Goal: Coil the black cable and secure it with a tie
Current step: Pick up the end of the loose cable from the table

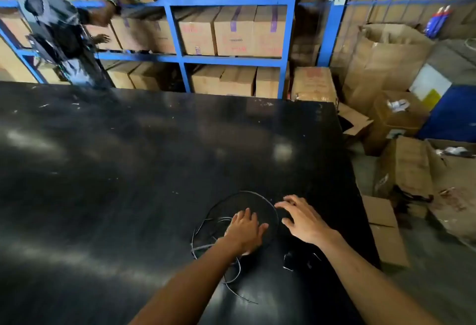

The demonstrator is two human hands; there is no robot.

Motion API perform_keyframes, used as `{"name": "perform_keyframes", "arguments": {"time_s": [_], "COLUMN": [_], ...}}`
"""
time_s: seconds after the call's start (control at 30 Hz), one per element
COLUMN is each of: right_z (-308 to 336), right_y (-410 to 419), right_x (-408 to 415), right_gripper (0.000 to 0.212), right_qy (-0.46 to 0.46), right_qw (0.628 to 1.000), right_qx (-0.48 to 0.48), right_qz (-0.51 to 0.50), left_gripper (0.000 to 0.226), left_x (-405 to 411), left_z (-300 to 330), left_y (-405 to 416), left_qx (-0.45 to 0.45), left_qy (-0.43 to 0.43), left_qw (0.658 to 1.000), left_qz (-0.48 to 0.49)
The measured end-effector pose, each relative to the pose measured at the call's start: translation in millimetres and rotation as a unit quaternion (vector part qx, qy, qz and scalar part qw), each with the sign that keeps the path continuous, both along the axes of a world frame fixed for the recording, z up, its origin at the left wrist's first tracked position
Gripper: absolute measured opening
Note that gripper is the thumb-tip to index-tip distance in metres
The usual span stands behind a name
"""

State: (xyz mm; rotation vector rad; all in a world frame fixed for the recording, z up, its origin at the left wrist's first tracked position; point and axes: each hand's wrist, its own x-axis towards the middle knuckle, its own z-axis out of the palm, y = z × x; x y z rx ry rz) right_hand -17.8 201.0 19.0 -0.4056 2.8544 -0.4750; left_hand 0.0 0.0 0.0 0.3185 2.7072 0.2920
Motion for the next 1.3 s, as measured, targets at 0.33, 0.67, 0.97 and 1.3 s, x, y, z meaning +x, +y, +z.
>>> {"name": "perform_keyframes", "arguments": {"time_s": [0.33,0.67,0.97,1.3], "right_z": [-64.8,-25.1,57.1,76.9], "right_y": [-4.9,-3.8,-7.2,-14.9], "right_x": [-29.0,-51.6,-71.0,-47.2], "right_gripper": [0.029,0.018,0.015,0.017], "right_qy": [-0.063,0.055,0.128,0.013], "right_qw": [0.99,0.976,0.964,0.978], "right_qx": [0.109,0.014,-0.076,-0.204], "right_qz": [0.066,0.21,0.221,0.038], "left_gripper": [0.061,0.052,0.074,0.061], "left_x": [-13.0,-45.7,-45.6,-61.7], "left_z": [-52.8,-27.0,47.8,209.0], "left_y": [14.6,-3.7,-6.7,-29.9], "left_qx": [0.014,0.181,0.429,0.749], "left_qy": [-0.039,-0.275,-0.457,-0.284], "left_qw": [0.999,0.944,0.779,0.598], "left_qz": [-0.026,0.007,0.003,-0.01]}}
